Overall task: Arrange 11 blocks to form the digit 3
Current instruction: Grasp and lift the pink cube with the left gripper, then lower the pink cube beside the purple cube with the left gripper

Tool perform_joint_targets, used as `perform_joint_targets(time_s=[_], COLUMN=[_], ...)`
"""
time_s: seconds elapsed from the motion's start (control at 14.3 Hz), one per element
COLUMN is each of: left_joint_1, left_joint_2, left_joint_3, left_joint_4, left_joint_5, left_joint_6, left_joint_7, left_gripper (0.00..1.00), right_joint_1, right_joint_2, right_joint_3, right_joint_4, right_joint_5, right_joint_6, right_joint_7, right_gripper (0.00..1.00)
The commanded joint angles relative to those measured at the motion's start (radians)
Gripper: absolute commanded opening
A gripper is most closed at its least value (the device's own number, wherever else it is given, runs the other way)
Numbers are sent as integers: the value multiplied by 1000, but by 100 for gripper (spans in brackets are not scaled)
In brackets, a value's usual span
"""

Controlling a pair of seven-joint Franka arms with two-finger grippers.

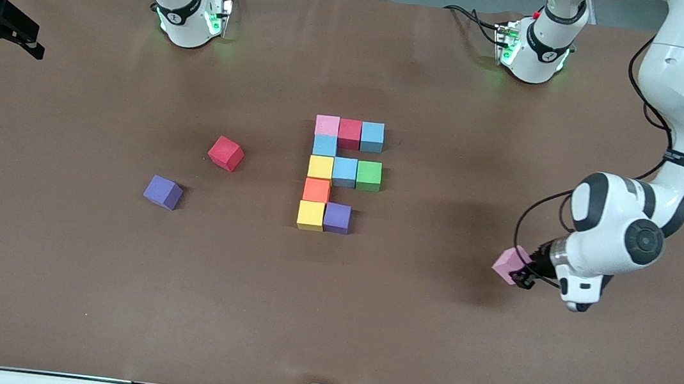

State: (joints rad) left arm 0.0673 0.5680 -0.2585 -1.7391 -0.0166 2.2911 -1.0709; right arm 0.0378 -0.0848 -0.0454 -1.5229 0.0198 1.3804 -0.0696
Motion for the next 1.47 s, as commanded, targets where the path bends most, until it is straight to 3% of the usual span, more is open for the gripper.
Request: perform_joint_targets(time_s=[0.0,0.28,0.63,0.98,1.19,1.4], left_joint_1=[-105,-214,-363,-484,-515,-587], left_joint_2=[-8,18,58,194,236,286], left_joint_3=[7,7,16,38,42,116], left_joint_4=[39,81,133,344,365,420], left_joint_5=[-3,-3,89,102,103,98], left_joint_6=[-35,-35,-36,-180,-180,-180], left_joint_7=[-261,-579,-935,-1092,-1158,-1199], left_gripper=[21,23,24,24,24,25], right_joint_1=[-2,-2,-2,-1,-2,-2], right_joint_2=[-21,-21,-21,-21,-21,-21], right_joint_3=[-1,1,1,1,1,1], right_joint_4=[-11,-11,-11,-11,-11,-11], right_joint_5=[12,12,11,9,9,9], right_joint_6=[-7,-6,-6,-6,-6,-7], right_joint_7=[-12,-12,-13,-13,-13,-13], right_gripper=[100,100,100,100,100,100])
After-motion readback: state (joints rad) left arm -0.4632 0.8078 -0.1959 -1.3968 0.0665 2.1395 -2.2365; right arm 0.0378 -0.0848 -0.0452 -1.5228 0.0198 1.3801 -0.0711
